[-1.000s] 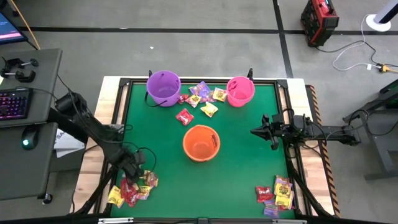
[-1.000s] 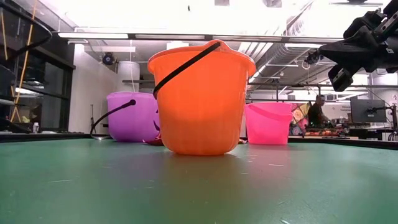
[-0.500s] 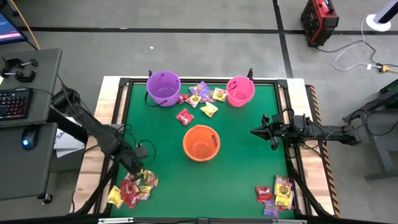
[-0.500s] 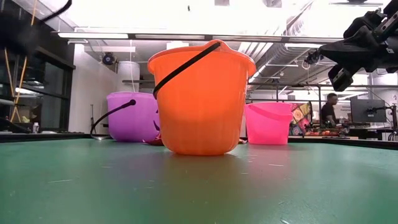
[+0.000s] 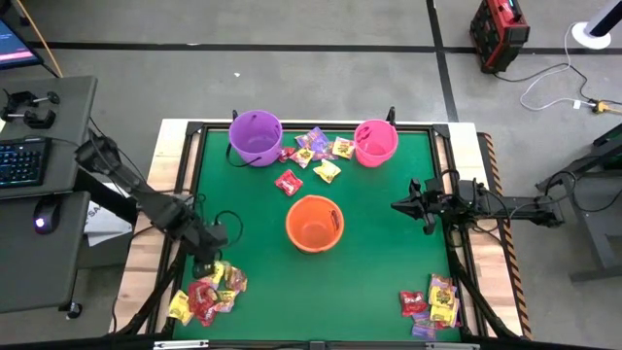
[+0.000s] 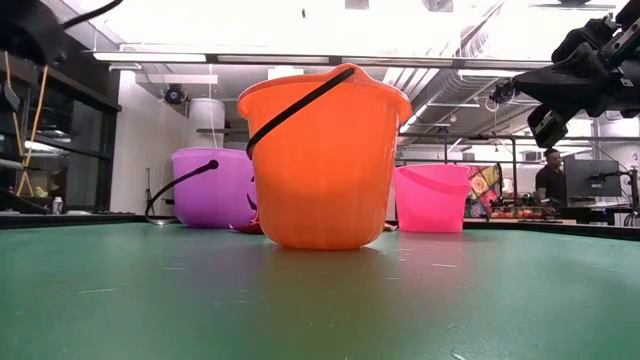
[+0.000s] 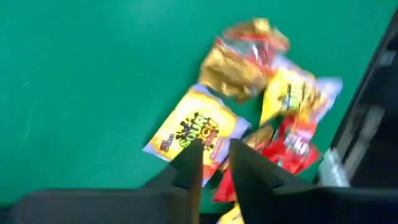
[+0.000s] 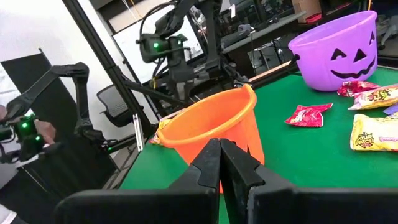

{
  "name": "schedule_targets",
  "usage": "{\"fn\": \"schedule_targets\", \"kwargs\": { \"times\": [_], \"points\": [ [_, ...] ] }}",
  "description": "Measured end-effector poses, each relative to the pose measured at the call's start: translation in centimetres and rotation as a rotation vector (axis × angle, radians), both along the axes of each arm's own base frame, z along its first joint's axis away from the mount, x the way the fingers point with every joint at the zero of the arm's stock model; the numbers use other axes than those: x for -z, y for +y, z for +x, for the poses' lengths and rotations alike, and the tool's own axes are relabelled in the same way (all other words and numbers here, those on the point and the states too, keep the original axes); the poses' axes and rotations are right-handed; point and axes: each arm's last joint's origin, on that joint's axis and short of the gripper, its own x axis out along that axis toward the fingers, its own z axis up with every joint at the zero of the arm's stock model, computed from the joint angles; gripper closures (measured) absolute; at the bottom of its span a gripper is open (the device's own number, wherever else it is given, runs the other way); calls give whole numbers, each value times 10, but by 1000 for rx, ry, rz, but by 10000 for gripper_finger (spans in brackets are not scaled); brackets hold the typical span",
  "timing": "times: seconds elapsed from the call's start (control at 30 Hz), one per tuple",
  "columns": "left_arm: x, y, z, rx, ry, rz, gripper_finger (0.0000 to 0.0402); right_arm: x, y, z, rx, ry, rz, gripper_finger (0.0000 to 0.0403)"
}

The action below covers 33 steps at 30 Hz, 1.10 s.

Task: Sort candy by brand, put in halloween buckets
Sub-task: Put the yellow candy into the light violet bucket

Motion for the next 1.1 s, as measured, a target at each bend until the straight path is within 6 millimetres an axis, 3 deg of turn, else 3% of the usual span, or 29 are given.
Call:
{"fn": "schedule_targets", "kwargs": {
  "times": [0.13,0.33,0.6,0.77,0.9,1.1],
  "points": [
    [11,-16,7,200,-52,43,254,0,0,0,0,0,0,402],
    [38,-25,17,372,16,155,181,0,0,0,0,0,0,402],
    [65,-32,25,540,87,230,161,0,0,0,0,0,0,402],
    [79,-35,29,547,142,273,161,0,0,0,0,0,0,402],
    [81,-35,30,557,143,283,199,0,0,0,0,0,0,402],
    [72,-30,30,508,103,276,377,0,0,0,0,0,0,402]
  ]
}}
